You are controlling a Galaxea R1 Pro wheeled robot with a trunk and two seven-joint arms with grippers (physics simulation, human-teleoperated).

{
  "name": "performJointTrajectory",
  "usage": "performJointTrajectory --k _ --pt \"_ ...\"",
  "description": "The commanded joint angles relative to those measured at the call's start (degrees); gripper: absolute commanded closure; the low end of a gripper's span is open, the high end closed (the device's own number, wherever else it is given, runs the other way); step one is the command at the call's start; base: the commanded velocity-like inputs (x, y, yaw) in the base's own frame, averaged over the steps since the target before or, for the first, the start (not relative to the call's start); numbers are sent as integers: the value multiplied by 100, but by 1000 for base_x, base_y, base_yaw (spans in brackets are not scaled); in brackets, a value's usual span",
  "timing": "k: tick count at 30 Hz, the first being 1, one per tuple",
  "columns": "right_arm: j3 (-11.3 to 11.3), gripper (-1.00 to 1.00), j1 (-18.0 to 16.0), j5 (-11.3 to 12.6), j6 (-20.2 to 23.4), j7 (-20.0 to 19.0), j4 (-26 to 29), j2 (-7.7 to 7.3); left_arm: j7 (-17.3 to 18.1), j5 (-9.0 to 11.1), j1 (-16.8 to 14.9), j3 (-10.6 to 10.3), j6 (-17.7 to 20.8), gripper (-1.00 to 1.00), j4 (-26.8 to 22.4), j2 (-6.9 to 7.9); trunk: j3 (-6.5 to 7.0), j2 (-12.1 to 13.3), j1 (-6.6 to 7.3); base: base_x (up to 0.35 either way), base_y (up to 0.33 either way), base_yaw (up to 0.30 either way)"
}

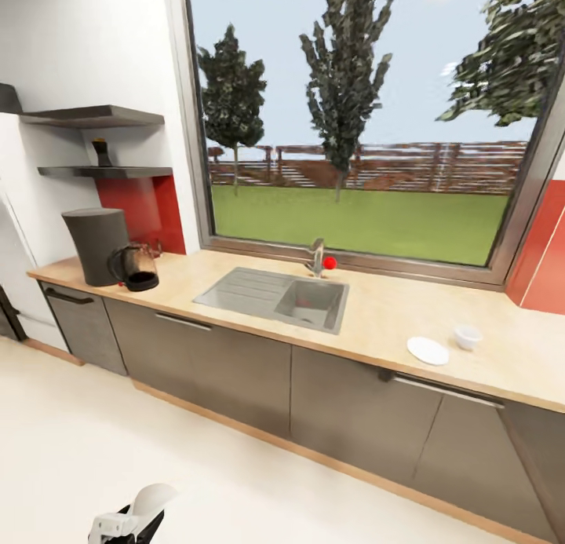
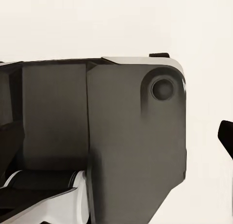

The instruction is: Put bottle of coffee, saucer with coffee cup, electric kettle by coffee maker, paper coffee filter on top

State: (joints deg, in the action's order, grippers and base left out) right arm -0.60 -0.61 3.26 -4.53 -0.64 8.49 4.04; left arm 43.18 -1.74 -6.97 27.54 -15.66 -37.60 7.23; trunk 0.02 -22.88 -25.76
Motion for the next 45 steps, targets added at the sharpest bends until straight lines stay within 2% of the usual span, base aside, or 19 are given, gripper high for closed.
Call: performJointTrajectory --k 1,12,45 --pt "-8 -100 0 34 -22 -7 -5 0 33 -19 -6 23 -20 100 7 -3 -2 -4 -2 4 2 279" --pt "-9 -100 0 35 -22 -7 -5 0 33 -19 -6 23 -20 100 7 -3 -2 -4 -2 75 20 279" --pt "-10 -100 0 34 -22 -7 -5 9 33 -18 -6 26 -16 100 7 -3 -2 -4 -2 296 140 279"
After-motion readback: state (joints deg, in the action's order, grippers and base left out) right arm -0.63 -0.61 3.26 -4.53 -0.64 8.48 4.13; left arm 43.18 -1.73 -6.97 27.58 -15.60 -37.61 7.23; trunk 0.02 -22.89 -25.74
